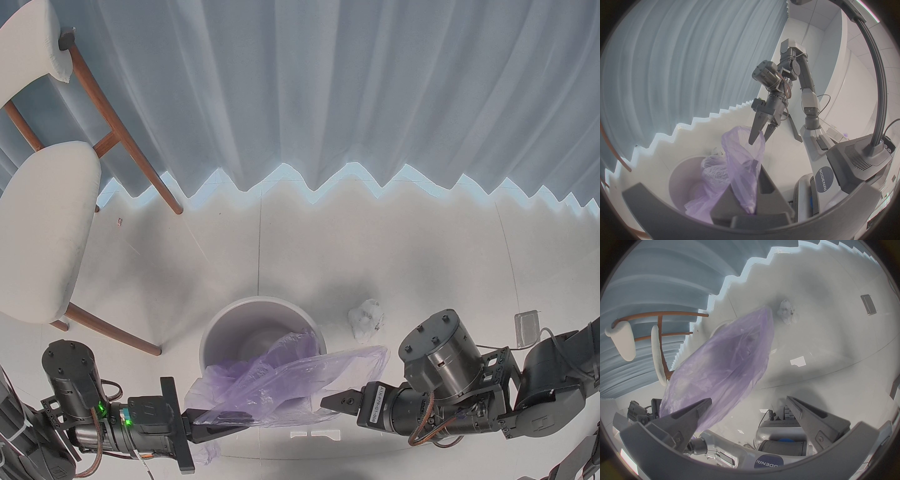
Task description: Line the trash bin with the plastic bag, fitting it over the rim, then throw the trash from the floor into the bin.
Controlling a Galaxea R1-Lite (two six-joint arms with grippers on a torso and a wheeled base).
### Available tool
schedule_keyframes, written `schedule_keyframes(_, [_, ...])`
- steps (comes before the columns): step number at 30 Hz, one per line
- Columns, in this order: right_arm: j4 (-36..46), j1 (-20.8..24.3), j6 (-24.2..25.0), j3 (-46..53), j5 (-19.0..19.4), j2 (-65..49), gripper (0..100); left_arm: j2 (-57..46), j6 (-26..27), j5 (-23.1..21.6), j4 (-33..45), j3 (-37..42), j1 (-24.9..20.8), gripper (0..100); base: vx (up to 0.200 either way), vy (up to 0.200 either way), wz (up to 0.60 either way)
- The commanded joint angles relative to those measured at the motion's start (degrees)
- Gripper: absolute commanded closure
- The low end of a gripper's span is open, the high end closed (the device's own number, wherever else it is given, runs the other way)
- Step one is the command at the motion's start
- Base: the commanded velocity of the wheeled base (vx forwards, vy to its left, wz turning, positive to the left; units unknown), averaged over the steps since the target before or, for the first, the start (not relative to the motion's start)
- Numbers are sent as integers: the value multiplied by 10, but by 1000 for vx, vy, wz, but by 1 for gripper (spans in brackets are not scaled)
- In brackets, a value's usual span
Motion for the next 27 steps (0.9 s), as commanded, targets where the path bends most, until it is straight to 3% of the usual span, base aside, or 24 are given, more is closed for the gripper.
schedule_keyframes(1, [-2,-3,-1,-11,0,16,0,-30,-1,0,0,10,2,100,0,0,0])
schedule_keyframes(8, [1,-14,-12,-47,-2,23,0,-38,-2,0,3,10,2,100,0,0,0])
schedule_keyframes(18, [-25,-61,-70,-54,-4,31,0,-33,-9,1,6,10,3,100,0,0,0])
schedule_keyframes(19, [-32,-61,-73,-52,-5,35,100,-33,-9,1,6,10,3,100,0,0,0])
schedule_keyframes(24, [-97,-56,-90,-43,-11,53,100,-26,-15,1,18,10,3,100,0,0,0])
schedule_keyframes(27, [-153,-42,-93,-39,-10,60,100,-4,-45,1,28,10,4,100,0,0,0])
